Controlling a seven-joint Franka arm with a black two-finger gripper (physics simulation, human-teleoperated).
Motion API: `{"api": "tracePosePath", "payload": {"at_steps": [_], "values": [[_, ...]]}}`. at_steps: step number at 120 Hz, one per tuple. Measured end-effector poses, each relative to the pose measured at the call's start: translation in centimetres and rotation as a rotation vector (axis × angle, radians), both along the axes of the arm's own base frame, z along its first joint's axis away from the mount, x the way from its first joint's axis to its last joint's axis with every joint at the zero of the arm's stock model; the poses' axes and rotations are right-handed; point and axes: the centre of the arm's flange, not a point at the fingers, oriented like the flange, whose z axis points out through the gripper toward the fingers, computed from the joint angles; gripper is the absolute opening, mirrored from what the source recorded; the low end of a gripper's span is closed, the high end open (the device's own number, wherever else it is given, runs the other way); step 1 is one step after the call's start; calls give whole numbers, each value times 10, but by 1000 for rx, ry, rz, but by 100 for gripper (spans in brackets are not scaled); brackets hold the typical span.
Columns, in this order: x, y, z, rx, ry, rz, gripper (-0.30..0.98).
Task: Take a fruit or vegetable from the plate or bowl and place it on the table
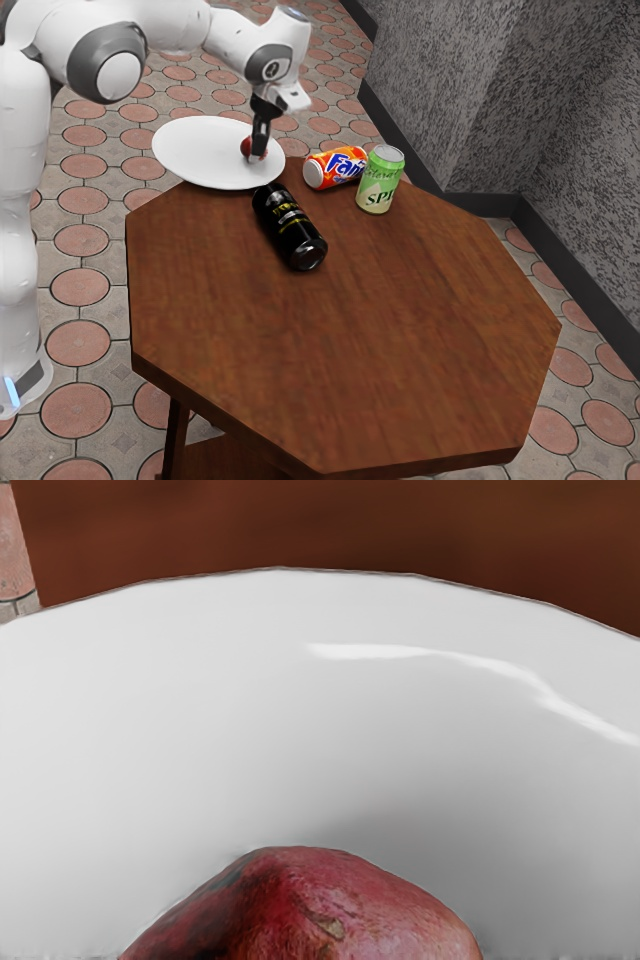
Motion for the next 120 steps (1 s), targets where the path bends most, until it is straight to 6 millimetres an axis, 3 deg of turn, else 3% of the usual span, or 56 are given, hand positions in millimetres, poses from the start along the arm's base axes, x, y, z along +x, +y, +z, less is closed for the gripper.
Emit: {"api": "tracePosePath", "payload": {"at_steps": [23,35,61,76,90,110,120], "values": [[2,-2,10,-10,-17,17,33],[3,-12,44,-11,-49,24,33],[-7,-99,141,-15,-98,-29,32],[-4,-151,171,3,-97,-57,33],[10,-197,181,18,-101,-87,27],[31,-223,178,32,-135,-79,24],[48,-249,177,37,-160,-104,24]]}}
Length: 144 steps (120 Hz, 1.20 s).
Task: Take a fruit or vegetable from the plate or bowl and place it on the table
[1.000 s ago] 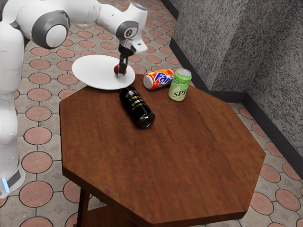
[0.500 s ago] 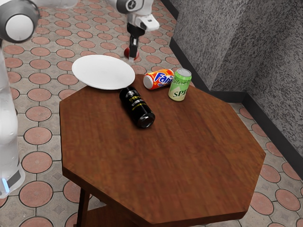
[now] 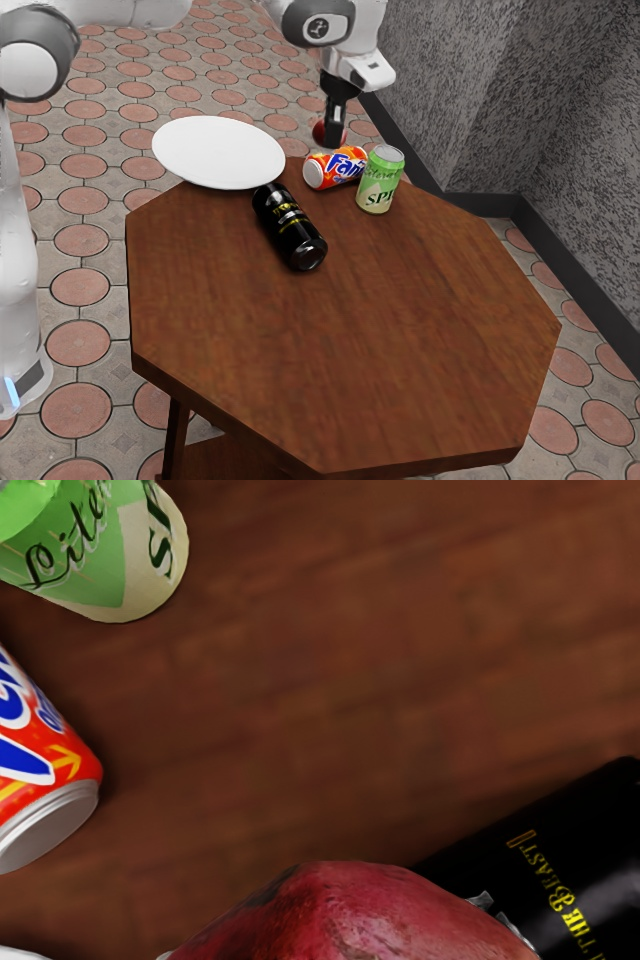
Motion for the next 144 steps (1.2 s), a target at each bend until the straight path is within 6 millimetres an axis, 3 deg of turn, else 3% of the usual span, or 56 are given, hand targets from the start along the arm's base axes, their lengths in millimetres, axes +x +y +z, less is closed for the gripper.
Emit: {"api": "tracePosePath", "payload": {"at_steps": [17,29,33,44,55,83,97,110,144], "values": [[28,-43,-2,-3,-31,-42,25],[63,-64,-23,-18,-22,-62,25],[77,-60,-36,-25,-11,-51,24],[103,-23,-77,-42,24,21,23],[122,-13,-102,-53,31,47,23],[131,-19,-109,-62,14,68,32],[131,-23,-108,-67,10,71,51],[131,-25,-108,-66,10,73,60],[130,-34,-101,-65,0,74,67]]}}
